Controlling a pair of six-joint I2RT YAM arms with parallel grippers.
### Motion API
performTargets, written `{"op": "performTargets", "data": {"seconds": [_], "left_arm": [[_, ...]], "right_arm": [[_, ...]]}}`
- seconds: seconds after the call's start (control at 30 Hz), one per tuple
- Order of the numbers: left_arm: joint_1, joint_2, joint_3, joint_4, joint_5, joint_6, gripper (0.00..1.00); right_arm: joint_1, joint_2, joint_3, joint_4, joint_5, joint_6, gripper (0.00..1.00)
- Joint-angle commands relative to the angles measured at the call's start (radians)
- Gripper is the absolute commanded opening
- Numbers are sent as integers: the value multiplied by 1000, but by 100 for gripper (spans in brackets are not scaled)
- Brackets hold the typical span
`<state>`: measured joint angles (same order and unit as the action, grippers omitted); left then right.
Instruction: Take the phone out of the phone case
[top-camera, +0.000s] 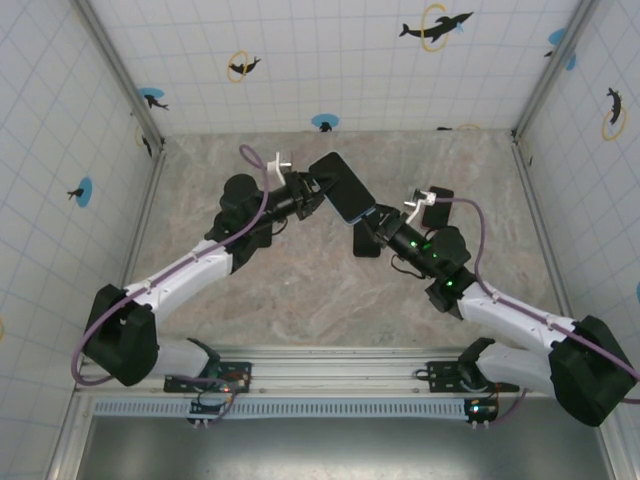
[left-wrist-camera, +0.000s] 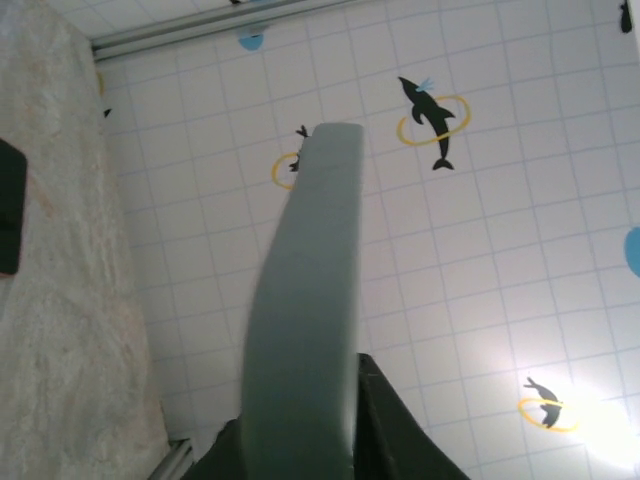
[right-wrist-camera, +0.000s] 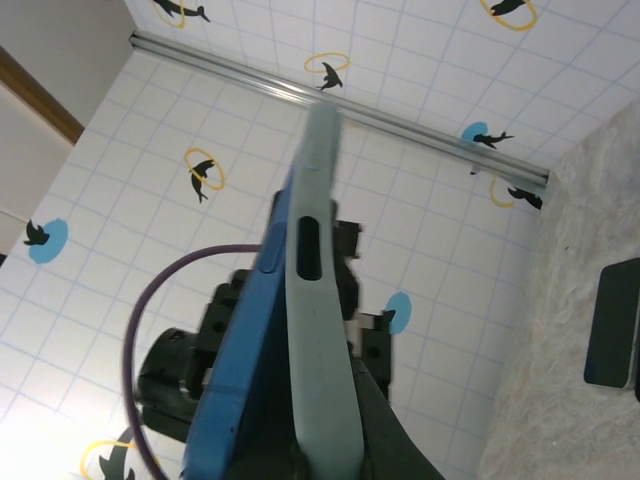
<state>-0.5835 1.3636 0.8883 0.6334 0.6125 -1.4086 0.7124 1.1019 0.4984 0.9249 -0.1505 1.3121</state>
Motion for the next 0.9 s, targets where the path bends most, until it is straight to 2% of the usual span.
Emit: {"op": "performTargets", "data": {"seconds": [0.0, 0.2, 0.47, 0.63, 0.87], "left_arm": [[-4, 28, 17, -66, 40, 13, 23], [-3, 45, 35, -69, 48, 13, 29], [-4, 15, 35, -180, -3, 70, 53], [-4, -17, 71, -277, -27, 110, 58], [-54, -138, 36, -348, -167, 99, 61]], "right_arm": [[4, -19, -10, 151, 26, 15, 0], [0, -8, -29, 196, 42, 18, 0], [-7, 10, -70, 295, 92, 26, 0], [-10, 36, -84, 359, 100, 50, 0], [-3, 57, -107, 424, 210, 18, 0]]}}
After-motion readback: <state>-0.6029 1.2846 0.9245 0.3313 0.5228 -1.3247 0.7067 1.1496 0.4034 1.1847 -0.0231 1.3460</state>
